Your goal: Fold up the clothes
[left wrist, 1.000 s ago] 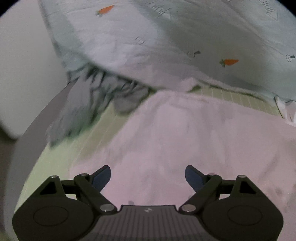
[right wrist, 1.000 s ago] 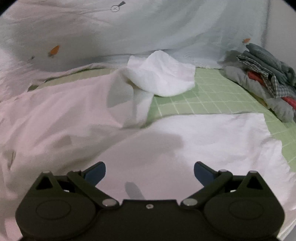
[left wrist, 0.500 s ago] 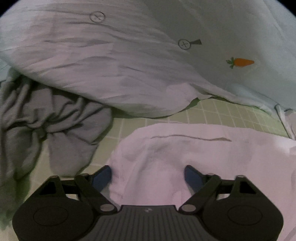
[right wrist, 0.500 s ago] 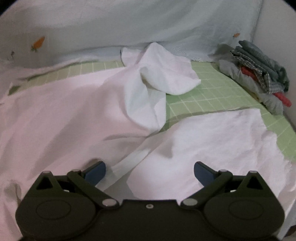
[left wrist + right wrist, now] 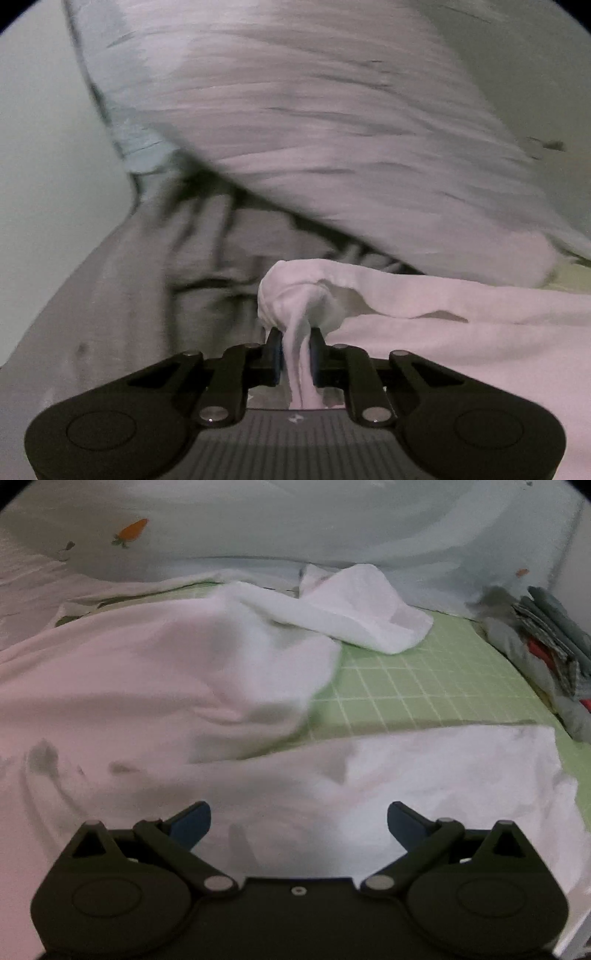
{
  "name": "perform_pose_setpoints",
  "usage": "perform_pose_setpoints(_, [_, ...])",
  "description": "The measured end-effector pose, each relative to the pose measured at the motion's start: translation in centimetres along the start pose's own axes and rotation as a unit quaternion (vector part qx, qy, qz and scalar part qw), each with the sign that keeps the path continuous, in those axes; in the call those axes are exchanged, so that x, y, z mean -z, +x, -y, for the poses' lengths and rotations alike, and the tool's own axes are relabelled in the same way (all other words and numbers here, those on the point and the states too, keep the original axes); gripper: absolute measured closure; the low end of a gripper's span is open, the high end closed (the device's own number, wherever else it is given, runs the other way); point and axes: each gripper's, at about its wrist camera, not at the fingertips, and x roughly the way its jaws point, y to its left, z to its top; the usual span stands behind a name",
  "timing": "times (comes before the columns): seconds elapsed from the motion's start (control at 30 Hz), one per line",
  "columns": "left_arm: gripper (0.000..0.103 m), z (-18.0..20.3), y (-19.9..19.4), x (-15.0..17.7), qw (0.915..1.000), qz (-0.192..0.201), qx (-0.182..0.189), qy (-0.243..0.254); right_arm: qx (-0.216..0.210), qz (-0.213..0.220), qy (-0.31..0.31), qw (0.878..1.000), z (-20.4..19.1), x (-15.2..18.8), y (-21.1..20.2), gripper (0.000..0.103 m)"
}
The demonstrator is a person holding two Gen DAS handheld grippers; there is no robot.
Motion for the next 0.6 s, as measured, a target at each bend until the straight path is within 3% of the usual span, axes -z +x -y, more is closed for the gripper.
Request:
perform_pose_setpoints(0.07, [0.074,-0.5,-0.4,0.0,0.9999,0.004,-0.009,0.001,-0.009,-0.002,0.007,1.0,0.4,-0.1,0.3,0.0])
perform_pose_setpoints(0.2, [0.065,-0.1,-3.3,0.2,0.9998,0.012,-0.007,0.017,-0.024,-0.004,0.036,0.999,1.9,-0.4,0.8,0.0])
perform_pose_setpoints(0.27, [0.032,0.1,-5.0,0.5,0.9996,0.018,-0.002,0.024,-0.026,0.004,0.045,0.999,2.9,-0.9,0.9,0.0])
perform_pose_setpoints(0.37, [0.013,1.6,-9.0,1.9,0.9978,0.046,0.025,0.042,-0.029,0.017,0.063,0.997,4.8,-1.7,1.1,0.0])
perform_pose_setpoints(0.47, [0.004,4.3,-11.9,4.2,0.996,0.038,0.054,0.06,-0.044,0.031,0.094,0.994,7.4,-2.5,1.3,0.0])
perform_pose_setpoints(0.6, [0.003,8.5,-14.9,7.4,0.9926,-0.001,0.102,0.066,-0.072,0.043,0.149,0.985,11.4,-3.7,2.2,0.0])
